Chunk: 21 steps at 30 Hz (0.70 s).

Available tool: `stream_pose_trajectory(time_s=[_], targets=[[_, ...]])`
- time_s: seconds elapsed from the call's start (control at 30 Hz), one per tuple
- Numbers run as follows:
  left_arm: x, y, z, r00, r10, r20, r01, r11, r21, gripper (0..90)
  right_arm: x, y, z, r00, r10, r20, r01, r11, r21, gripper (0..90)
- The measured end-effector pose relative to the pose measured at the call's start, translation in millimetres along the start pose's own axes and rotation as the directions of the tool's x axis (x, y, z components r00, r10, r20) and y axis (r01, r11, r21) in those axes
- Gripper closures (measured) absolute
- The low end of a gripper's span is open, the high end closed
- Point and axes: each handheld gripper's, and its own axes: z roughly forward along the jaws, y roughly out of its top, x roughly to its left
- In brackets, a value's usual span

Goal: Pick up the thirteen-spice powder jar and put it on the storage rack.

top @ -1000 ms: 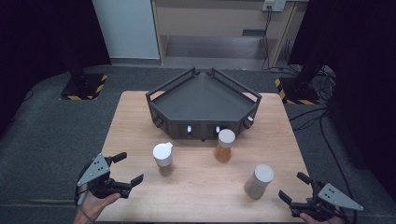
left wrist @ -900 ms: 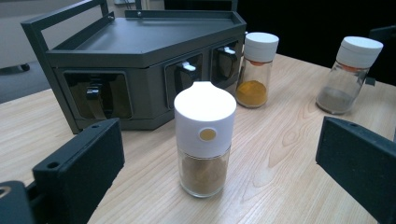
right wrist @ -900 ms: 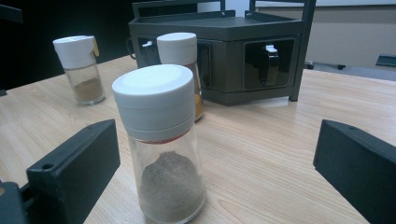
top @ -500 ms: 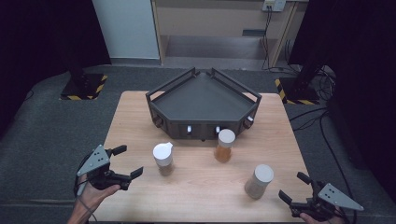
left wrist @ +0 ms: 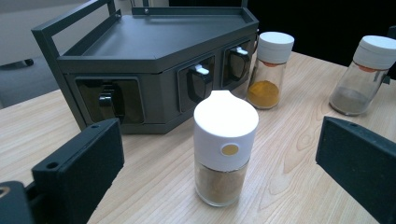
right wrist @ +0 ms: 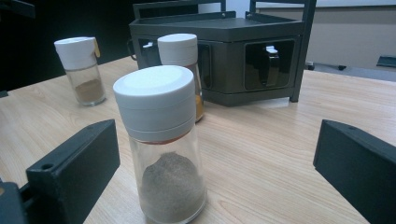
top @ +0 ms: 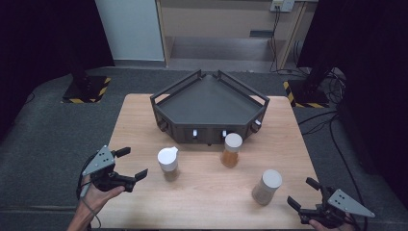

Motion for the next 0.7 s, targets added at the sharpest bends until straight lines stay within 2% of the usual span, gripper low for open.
stream_pose_trajectory(time_s=[0.7], targets=[[4.3, 8.8, 11.9, 0.9999, -0.01, 0.011, 0.01, 0.9993, 0.035, 0.8, -0.3, -0.2, 0.1, 1.0, 0.0, 0.0, 0.0, 1.0, 0.002, 1.1]])
